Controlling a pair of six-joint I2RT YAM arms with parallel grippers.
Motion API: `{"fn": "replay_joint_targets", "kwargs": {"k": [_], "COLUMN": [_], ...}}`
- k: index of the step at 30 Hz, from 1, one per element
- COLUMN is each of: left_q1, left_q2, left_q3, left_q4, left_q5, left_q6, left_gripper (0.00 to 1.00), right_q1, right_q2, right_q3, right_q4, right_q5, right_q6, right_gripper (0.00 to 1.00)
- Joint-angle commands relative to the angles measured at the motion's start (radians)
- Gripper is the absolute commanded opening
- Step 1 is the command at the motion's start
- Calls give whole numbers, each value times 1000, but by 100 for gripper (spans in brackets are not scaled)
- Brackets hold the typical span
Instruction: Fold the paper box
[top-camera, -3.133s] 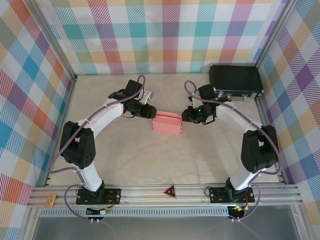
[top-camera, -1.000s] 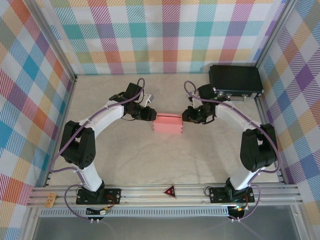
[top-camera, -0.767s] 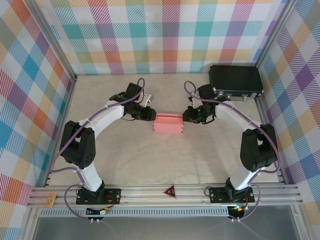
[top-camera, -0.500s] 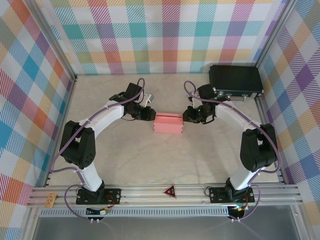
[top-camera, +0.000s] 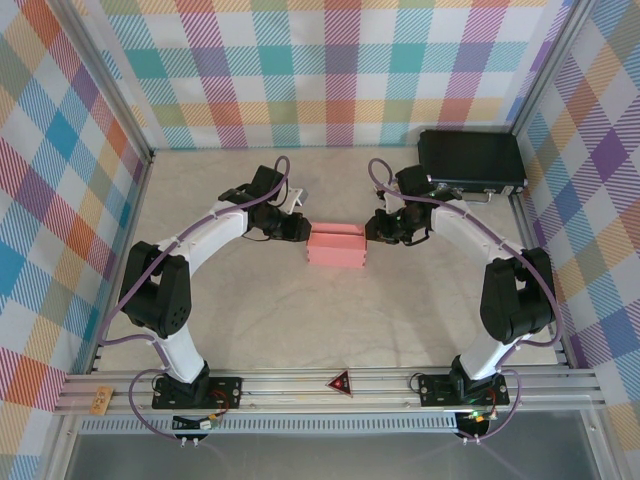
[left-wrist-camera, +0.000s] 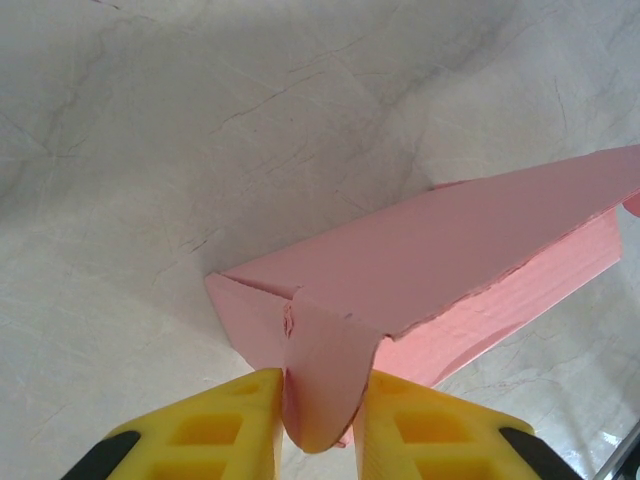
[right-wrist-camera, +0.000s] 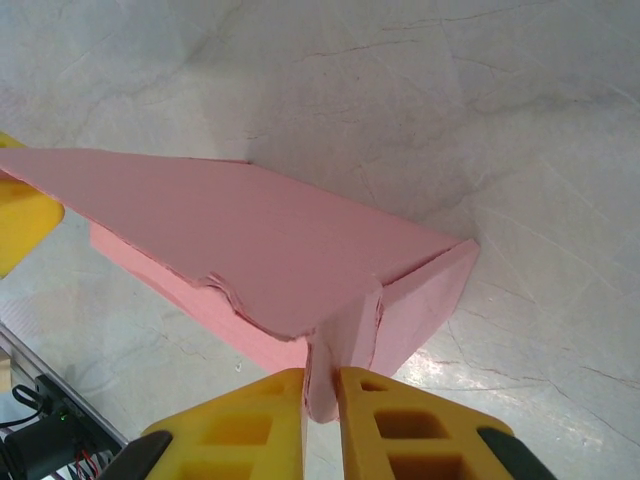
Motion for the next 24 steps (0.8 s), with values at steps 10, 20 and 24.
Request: {"fn": "replay_joint_targets", "kwargs": {"k": [10,20,24], "left_q1": [-8,-12,-14], "left_q2": [-2,8,9], "left_q3": [5,-7,-11], "left_q4": [11,4,-1], "left_q5": [37,21,9], "left_q6": [-4,-1,3], "left_gripper": [20,16,16], "right_q1": [9,11,12], "right_q2": [27,39,41], "right_q3": [24,18,16], "right_q4": [-18,-17,-17], "right_q5": [-44,-44,-46], "right_q6": [-3,-3,-4], "right_gripper": [16,14,13]}}
